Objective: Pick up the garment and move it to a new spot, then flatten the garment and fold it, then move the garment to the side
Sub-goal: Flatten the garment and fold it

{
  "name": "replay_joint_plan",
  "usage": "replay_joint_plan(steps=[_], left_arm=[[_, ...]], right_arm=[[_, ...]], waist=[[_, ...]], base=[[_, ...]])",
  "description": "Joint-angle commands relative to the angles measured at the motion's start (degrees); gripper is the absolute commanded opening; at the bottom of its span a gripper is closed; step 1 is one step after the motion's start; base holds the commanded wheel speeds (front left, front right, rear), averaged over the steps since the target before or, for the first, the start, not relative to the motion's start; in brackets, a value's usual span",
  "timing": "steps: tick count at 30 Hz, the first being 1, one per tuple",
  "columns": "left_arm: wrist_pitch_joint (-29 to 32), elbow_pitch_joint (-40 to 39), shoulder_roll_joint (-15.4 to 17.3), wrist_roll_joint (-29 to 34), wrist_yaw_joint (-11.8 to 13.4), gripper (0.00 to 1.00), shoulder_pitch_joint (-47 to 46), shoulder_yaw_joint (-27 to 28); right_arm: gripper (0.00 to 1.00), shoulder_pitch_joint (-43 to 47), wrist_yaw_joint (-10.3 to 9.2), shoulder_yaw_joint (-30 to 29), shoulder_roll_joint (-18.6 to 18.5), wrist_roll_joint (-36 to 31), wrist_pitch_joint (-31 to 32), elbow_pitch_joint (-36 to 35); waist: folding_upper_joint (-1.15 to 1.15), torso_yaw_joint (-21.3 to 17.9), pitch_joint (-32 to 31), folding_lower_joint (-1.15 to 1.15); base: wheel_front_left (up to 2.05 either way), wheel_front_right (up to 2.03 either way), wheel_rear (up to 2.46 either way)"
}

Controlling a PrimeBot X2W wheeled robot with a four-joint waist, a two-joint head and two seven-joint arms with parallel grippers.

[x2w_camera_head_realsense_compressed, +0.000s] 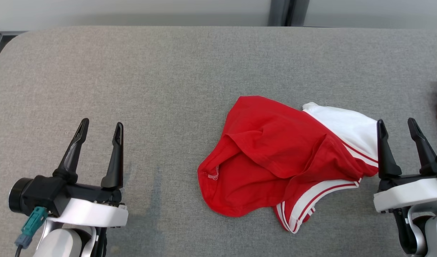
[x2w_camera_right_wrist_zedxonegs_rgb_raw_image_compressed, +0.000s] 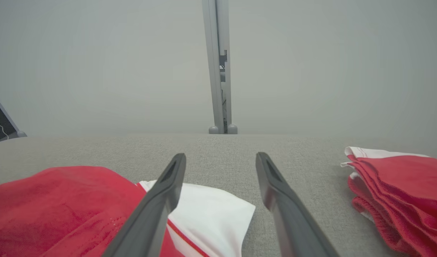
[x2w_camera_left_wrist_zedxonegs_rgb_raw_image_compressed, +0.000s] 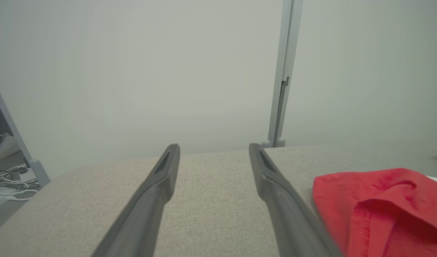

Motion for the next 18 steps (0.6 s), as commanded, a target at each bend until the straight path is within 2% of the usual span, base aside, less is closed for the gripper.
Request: replay_joint_plan(steps=[1,6,18], left_arm=[[0.2,-0.4,0.2,0.3,0.4,1.0,0.7,-0.1],[1.1,-1.6,0.3,0.5,0.5,1.0,1.7,-1.2],[1.7,-2.0,0.5,0.4,0.3,1.0,0.8,-2.2]], right_arm=[[1.0,0.9,0.02,0.5,0.1,-0.6,0.6,-1.5],[1.0,2.9,0.02,2.0,0.7,-1.3,2.9,-6.4],[1.0,4.0,0.02,2.2,1.3,-0.9,4.0,-8.9]], waist=[[0.0,-0.5,-0.7,0.0],[0.0,-1.0,-1.5,0.0],[0.0,-1.0,-1.3,0.0]], base=[[0.0,0.0,0.0],[0.0,0.0,0.0],[0.0,0.0,0.0]])
